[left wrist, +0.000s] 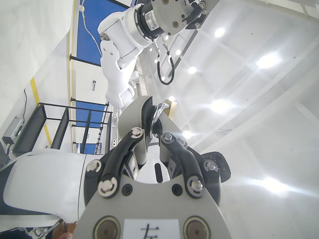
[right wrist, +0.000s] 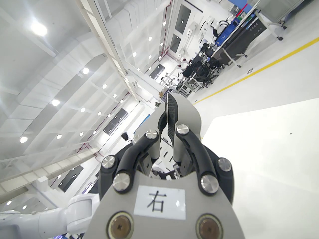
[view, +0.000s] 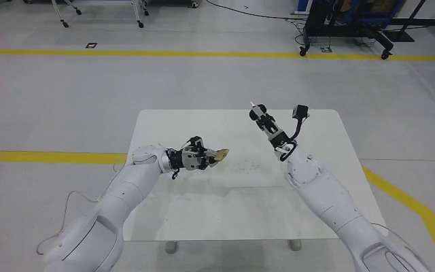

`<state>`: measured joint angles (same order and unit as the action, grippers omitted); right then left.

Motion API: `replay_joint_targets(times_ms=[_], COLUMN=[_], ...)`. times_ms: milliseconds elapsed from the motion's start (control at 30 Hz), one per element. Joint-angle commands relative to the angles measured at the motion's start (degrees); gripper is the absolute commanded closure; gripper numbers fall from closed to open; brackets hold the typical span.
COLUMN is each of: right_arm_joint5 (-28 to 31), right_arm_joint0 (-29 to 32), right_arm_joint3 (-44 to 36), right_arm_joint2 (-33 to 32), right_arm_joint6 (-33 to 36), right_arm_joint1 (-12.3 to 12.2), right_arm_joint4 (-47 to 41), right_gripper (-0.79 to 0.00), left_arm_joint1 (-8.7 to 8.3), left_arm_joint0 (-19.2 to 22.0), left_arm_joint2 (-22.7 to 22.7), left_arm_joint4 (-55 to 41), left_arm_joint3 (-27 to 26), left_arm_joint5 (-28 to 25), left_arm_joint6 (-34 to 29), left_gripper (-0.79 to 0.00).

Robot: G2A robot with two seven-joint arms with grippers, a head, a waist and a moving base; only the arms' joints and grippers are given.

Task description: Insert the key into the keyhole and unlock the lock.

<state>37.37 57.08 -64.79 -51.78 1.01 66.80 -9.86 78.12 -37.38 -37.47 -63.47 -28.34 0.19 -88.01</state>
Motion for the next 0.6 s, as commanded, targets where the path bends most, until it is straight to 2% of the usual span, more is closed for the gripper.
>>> replay_joint_targets(times_ms=[0, 167, 567], right_arm_joint5=[0.6, 2.5, 10.6], right_arm_joint0=[-0.2, -0.4, 1.9], right_arm_joint3=[0.5, 1.1, -1.2], right_arm_joint2=[0.4, 1.0, -0.4], right_arm_joint6=[1.4, 7.3, 22.8], right_arm_joint1=[0.4, 1.0, 0.3], right_arm_joint4=[-0.9, -2.1, -3.0], right_gripper=[0.000, 0.000, 0.000], left_arm_joint1=[0.59, 1.61, 3.49], left_arm_joint0=[0.5, 1.3, 2.5], left_arm_joint2=[0.1, 0.2, -1.0], left_arm_joint4=[-0.4, -0.5, -1.0], left_arm_joint3=[0.9, 3.1, 8.2], left_arm_joint5=[-0.3, -1.1, -1.3], left_arm_joint6=[0.0, 0.0, 0.3], left_gripper=[0.000, 0.000, 0.000])
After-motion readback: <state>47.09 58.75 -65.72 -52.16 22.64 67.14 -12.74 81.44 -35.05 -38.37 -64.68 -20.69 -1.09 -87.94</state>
